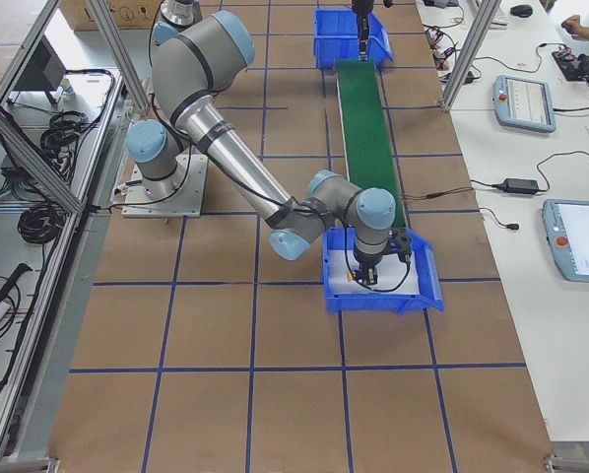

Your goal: Transport two buttons from left to right

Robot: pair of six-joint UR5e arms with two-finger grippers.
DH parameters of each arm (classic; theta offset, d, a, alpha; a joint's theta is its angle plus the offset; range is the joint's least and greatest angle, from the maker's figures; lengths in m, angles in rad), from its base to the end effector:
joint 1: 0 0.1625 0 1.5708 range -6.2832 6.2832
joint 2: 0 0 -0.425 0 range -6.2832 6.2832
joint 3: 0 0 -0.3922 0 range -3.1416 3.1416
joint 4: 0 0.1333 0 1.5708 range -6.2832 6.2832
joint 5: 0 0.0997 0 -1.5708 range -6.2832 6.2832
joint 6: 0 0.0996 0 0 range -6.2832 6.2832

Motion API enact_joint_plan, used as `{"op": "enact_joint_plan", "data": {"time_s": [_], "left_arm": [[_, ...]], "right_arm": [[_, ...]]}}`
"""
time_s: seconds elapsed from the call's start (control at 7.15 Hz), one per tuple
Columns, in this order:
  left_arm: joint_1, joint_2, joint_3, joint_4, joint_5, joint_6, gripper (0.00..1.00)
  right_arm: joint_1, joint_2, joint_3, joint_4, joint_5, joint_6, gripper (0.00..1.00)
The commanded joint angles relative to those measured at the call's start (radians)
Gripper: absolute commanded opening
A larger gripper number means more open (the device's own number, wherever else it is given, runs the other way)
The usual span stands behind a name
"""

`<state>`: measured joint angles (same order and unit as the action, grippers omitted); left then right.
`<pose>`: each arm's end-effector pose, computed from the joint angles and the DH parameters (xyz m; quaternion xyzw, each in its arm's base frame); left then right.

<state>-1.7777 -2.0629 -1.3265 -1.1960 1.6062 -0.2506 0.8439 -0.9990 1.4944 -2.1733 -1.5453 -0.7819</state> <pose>-0.2693 -0.6511 0.3548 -0.0229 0.9976 -0.0658 0.0028 -0.3536 -0.6020 0.2451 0.0281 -0.9981 0.0477 0.0274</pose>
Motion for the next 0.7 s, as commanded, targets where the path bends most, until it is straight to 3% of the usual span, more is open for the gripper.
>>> {"op": "enact_joint_plan", "data": {"time_s": [0.0, 0.42, 0.56], "left_arm": [[0.000, -0.026, -0.002, 0.009, -0.019, 0.004, 0.25], [0.000, -0.034, 0.003, -0.028, -0.006, 0.005, 0.26], [0.001, -0.039, 0.004, -0.028, -0.002, 0.007, 0.30]], "right_arm": [[-0.002, 0.007, 0.010, -0.002, -0.004, 0.000, 0.22], [-0.002, 0.017, 0.021, -0.019, -0.010, -0.002, 0.26], [-0.002, 0.016, 0.020, -0.019, -0.015, -0.002, 0.51]]}}
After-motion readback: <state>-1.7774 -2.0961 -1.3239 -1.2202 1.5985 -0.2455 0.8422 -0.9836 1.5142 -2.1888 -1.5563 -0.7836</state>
